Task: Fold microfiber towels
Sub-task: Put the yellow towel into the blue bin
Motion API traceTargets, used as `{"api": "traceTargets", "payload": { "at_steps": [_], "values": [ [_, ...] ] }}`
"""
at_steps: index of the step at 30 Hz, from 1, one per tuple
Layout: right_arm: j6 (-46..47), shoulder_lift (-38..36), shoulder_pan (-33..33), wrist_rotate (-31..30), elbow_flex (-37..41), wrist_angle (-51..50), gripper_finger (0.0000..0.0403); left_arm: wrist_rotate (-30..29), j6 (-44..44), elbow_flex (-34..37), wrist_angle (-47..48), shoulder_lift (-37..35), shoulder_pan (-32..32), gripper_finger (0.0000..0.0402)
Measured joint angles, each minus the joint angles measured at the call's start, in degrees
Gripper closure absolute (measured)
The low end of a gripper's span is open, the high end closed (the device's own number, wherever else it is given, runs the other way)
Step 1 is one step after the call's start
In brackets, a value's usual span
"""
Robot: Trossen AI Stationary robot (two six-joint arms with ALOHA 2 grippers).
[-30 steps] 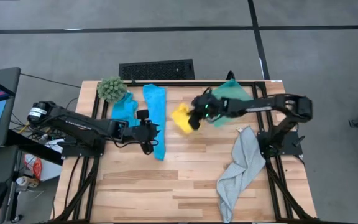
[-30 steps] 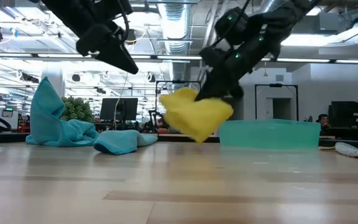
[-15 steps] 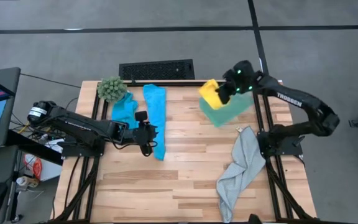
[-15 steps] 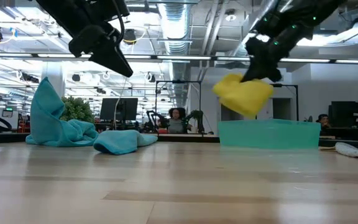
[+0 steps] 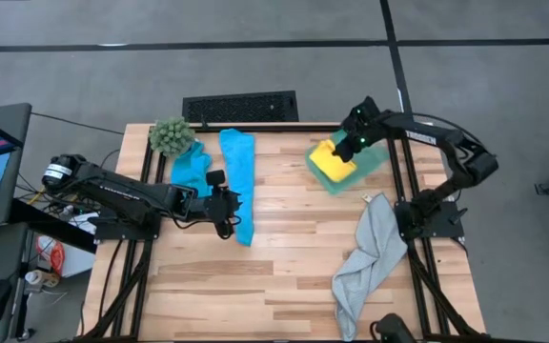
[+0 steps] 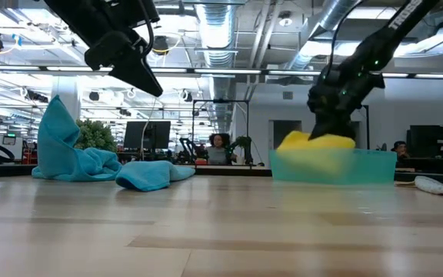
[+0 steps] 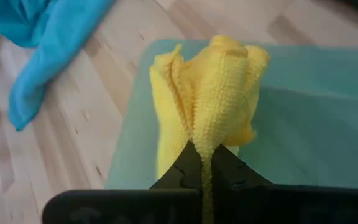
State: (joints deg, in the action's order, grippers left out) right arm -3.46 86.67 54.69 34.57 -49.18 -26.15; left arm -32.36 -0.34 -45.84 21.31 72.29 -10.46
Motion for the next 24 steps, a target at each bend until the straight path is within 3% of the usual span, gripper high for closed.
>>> {"api": "traceTargets", "payload": {
  "at_steps": [6,11,18,24],
  "values": [
    [2.94,3.24,1.21,-1.98,0.47,0.47,0.0353,0.0,0.0,0.0,0.2,0.0,0.0,0.03],
    [2.99,4.2,0.93,-13.86,0.47,0.26,0.0294,0.17,0.0,0.0,0.22,-0.01,0.0,0.03],
    [3.89,0.99,0.16,-14.33,-0.03,-0.3,0.0211,5.55,-0.03,0.0,0.4,-0.02,0.0,0.03],
    [8.32,-7.95,-0.49,-15.21,-2.47,-3.04,0.0183,7.68,0.27,-0.01,5.59,-0.02,-0.85,0.03]
  ]
}}
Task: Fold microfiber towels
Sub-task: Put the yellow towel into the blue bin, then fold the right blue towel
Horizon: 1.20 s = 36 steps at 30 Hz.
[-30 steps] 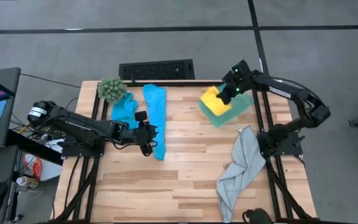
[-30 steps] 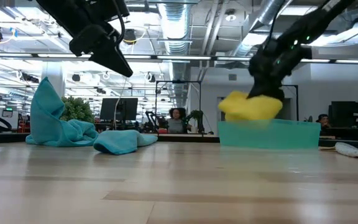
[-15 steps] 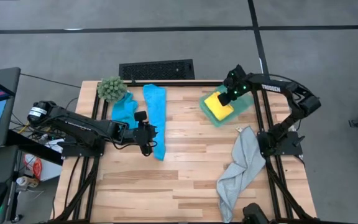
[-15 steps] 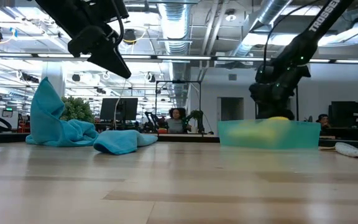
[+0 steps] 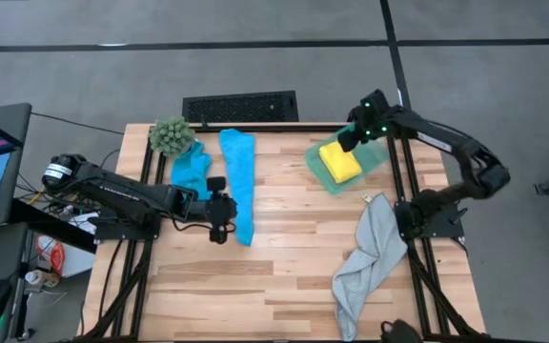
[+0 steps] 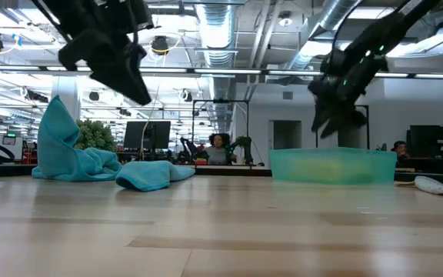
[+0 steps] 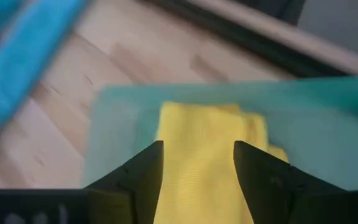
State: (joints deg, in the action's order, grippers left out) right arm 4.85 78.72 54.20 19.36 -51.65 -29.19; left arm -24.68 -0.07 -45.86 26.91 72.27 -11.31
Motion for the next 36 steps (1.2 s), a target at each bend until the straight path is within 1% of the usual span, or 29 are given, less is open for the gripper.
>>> {"api": "traceTargets", "payload": {
  "at_steps": [1,3,5,7,9,11,13,15,19,22,25,29,31,33,34,36],
  "values": [
    [0.56,-1.85,-0.79,-0.1,-0.06,0.04,0.0183,0.08,0.85,0.18,-0.11,0.0,-0.27,0.03],
    [1.36,-5.41,-3.29,-0.12,-0.12,0.06,0.0184,1.31,2.83,1.74,-3.24,-0.07,-1.15,0.03],
    [2.07,-8.43,-7.03,-0.01,-0.12,0.04,0.0185,3.09,3.67,4.6,-7.8,-0.07,-2.47,0.03],
    [2.72,-10.62,-11.69,-0.28,-0.13,0.16,0.0187,3.65,3.09,8.47,-12.56,-0.06,-4.27,0.03],
    [3.44,-11.89,-16.79,-2.95,-0.14,0.42,0.0188,2.68,1.17,12.12,-17.7,-0.02,-6.07,0.03],
    [4.32,-12.53,-21.9,-7.0,-0.14,0.71,0.0189,1.64,-0.45,15.02,-24.08,-0.02,-7.31,0.03],
    [4.86,-12.41,-26.34,-10.6,-0.14,1.18,0.019,1.7,-1.79,17.35,-29.9,0.15,-8.22,0.0299],
    [5.39,-11.98,-29.66,-12.92,-0.14,1.25,0.0191,2.6,-3.42,18.58,-33.8,1.22,-8.85,0.0294],
    [6.71,-10.75,-34.58,-15.15,-0.14,1.99,0.0191,6.96,-6.15,18.29,-35.76,5.26,-9.44,0.0273],
    [7.25,-10.49,-36.25,-16.07,-0.21,2.87,0.0191,7.93,-6.59,16.64,-35.98,10.5,-9.42,0.0248],
    [7.81,-10.36,-37.12,-16.55,-0.14,2.63,0.0191,6.59,-9.28,13.86,-36.08,15.92,-9.59,0.0221],
    [8.72,-10.38,-37.34,-16.52,-0.14,2.56,0.0191,1.56,-10.69,10.14,-34.75,22.75,-9.53,0.0201],
    [9.12,-10.38,-37.56,-16.53,-0.14,2.45,0.0191,-1.11,-9.1,8.77,-33.59,24.89,-9.35,0.02],
    [9.7,-10.38,-37.78,-16.53,-0.14,2.23,0.0191,-2.81,-6.55,7.75,-32.08,26.7,-9.3,0.0211],
    [9.75,-10.38,-37.82,-16.53,-0.14,2.26,0.0191,-3.08,-5.42,7.4,-31.31,26.9,-9.2,0.0222],
    [10.07,-10.38,-38.13,-16.52,-0.14,2.23,0.0191,-2.44,-4.22,6.92,-30.17,26.97,-9.11,0.0257]
  ]
}}
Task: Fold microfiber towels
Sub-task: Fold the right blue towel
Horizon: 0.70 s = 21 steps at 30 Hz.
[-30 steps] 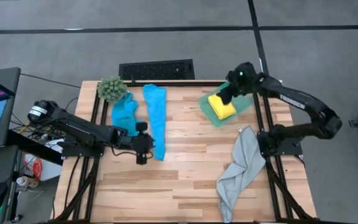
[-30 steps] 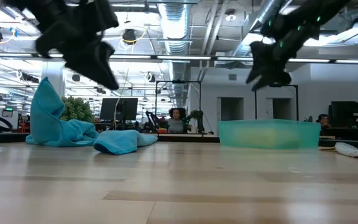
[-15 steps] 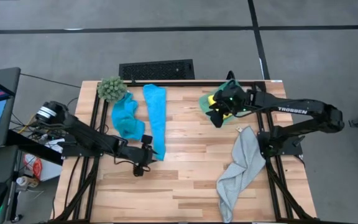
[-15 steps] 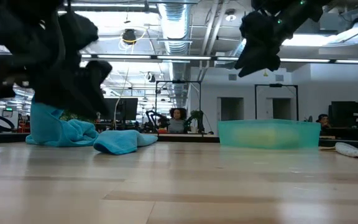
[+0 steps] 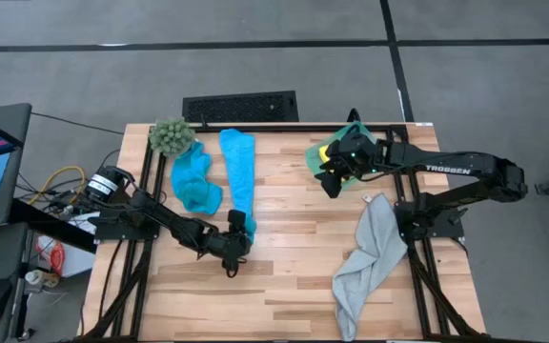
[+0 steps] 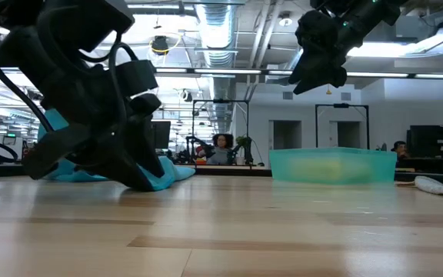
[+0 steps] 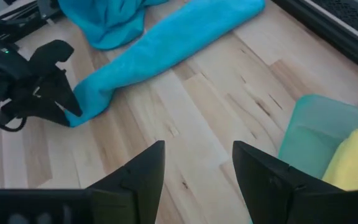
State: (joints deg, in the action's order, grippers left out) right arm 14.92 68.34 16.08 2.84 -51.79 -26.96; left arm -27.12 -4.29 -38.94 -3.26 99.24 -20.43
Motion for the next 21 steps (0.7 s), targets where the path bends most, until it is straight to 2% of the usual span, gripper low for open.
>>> {"api": "traceTargets", "payload": {
  "at_steps": [4,5,10,16,21],
  "values": [
    [0.13,0.0,-0.89,-0.01,0.0,0.13,0.0191,-0.36,0.51,-1.32,4.89,-1.86,-0.26,0.0366],
    [0.11,0.0,-1.38,-0.02,0.0,0.19,0.0191,-1.42,0.64,-1.89,7.0,-2.51,-0.22,0.0383],
    [-0.54,2.16,-6.0,0.01,0.07,3.91,0.0191,-6.9,1.79,-7.95,15.8,-8.04,-0.22,0.0398],
    [-6.02,9.93,-13.3,0.03,0.04,17.5,0.0191,-12.84,-0.81,-16.81,22.1,-17.17,-0.24,0.04],
    [-7.94,16.82,-16.81,-1.58,-0.05,30.88,0.0191,-17.05,-3.41,-21.89,26.46,-24.01,0.29,0.04]
  ]
}}
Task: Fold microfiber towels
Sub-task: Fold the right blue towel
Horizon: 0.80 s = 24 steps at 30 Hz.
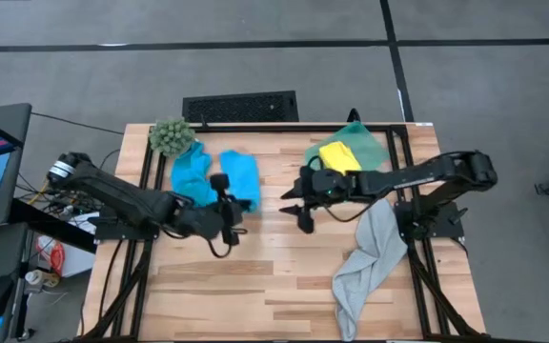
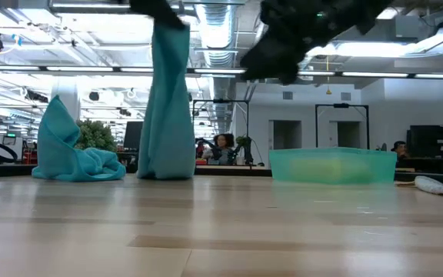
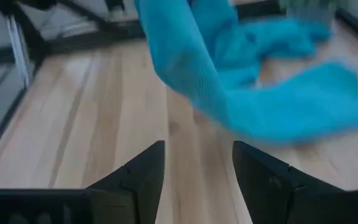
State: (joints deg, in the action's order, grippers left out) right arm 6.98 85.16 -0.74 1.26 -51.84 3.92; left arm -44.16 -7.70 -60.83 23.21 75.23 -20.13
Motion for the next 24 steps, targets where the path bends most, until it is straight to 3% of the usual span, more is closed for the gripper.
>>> {"api": "traceTargets", "payload": {
  "at_steps": [12,16,24],
  "values": [
    [-0.15,7.66,-3.81,-13.24,-0.15,22.21,0.0191,-4.37,-7.14,-3.88,-0.09,-4.88,5.23,0.04],
    [-1.04,9.65,-4.51,-19.12,-2.51,23.2,0.0191,-4.84,-10.56,-4.89,-3.99,-4.83,8.28,0.0401],
    [-0.51,14.29,-5.26,-25.1,-6.01,23.34,0.0191,-7.1,-15.99,-10.56,-6.85,-4.82,14.54,0.0401]
  ]
}}
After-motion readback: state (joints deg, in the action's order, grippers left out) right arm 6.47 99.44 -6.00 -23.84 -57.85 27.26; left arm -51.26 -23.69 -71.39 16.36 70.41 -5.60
